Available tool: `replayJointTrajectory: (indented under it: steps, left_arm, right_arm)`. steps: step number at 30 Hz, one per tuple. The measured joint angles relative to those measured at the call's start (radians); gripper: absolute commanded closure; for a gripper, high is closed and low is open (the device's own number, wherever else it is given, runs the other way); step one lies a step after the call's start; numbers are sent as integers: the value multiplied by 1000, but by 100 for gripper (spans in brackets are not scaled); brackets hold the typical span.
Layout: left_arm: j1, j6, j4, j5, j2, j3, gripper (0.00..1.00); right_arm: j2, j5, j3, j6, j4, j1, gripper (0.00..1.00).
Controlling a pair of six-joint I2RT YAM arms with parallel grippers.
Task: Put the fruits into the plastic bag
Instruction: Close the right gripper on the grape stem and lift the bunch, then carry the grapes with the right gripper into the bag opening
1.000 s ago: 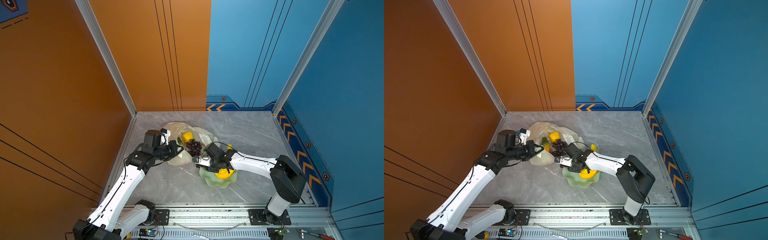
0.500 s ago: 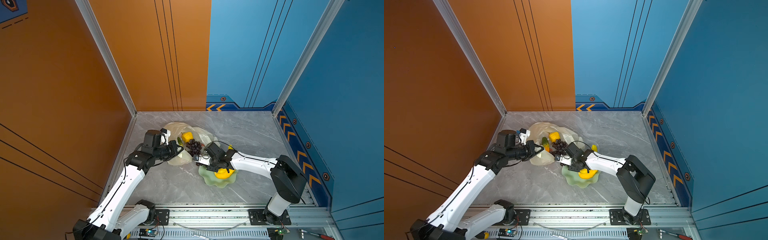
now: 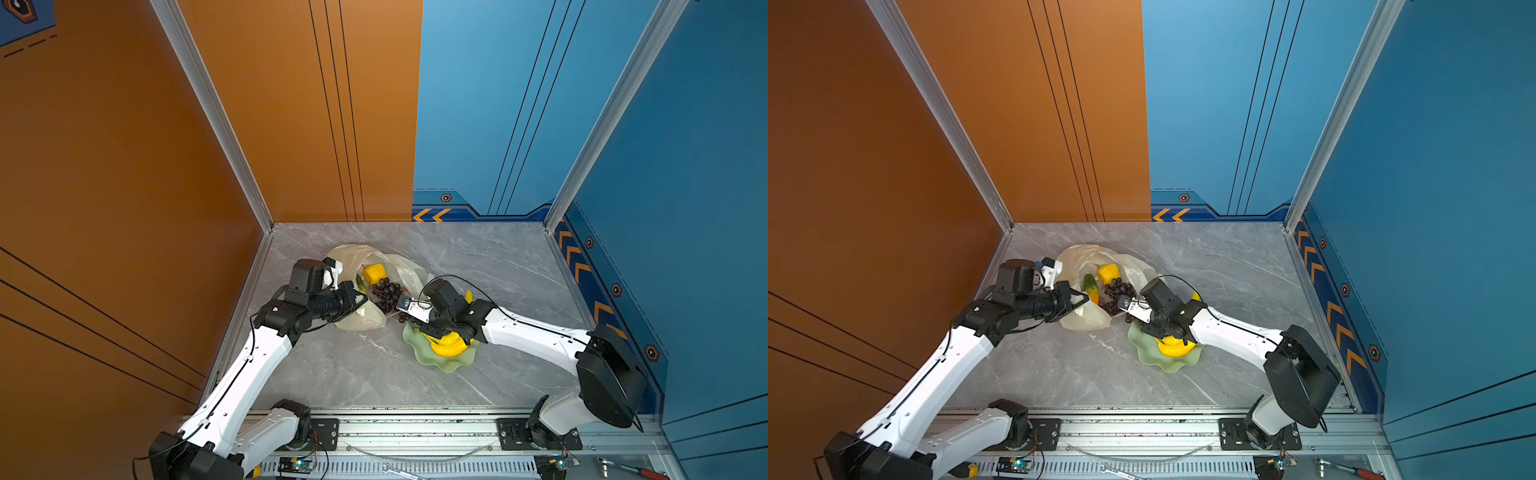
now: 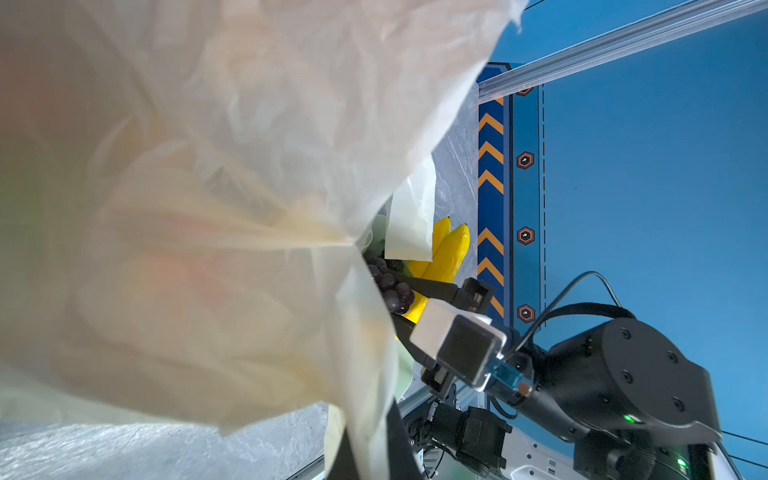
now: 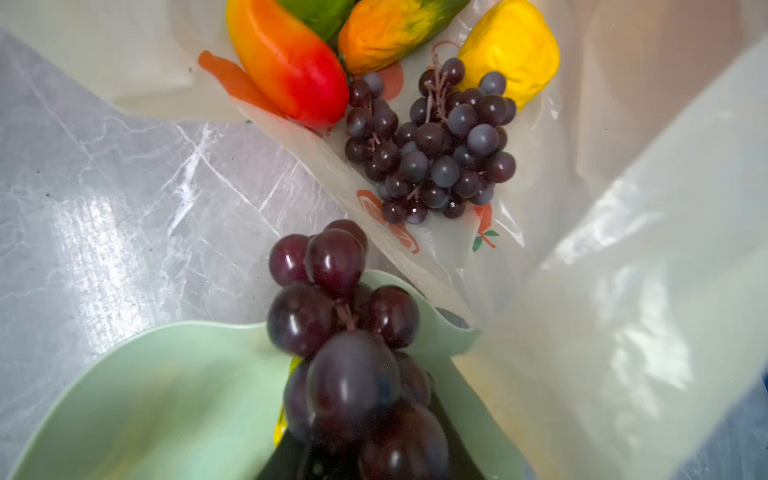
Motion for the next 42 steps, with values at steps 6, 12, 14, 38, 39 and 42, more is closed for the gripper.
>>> replayJointTrajectory:
  steps: [6, 12, 14, 38, 39, 42]
  left_arm:
    - [0, 11, 0, 1, 2, 2, 100]
    - [1, 16, -2, 4, 1, 1, 100]
    - [1, 19, -8, 4, -2, 2, 100]
    - [5, 19, -31, 3, -59, 1, 100]
    - [5, 19, -31, 3, -59, 1, 100]
    - [2, 19, -31, 3, -59, 0, 100]
  right_arm:
    - [-39, 0, -32, 46, 23, -4, 72]
    - [-39, 20, -39, 65, 23, 60, 72]
    - [-37, 37, -38, 71, 23, 93, 73]
    - [-263, 157, 18, 210, 16, 147, 74]
    - [-278, 162, 30, 222, 5, 147, 74]
    - [-312, 170, 72, 251, -17, 149, 75]
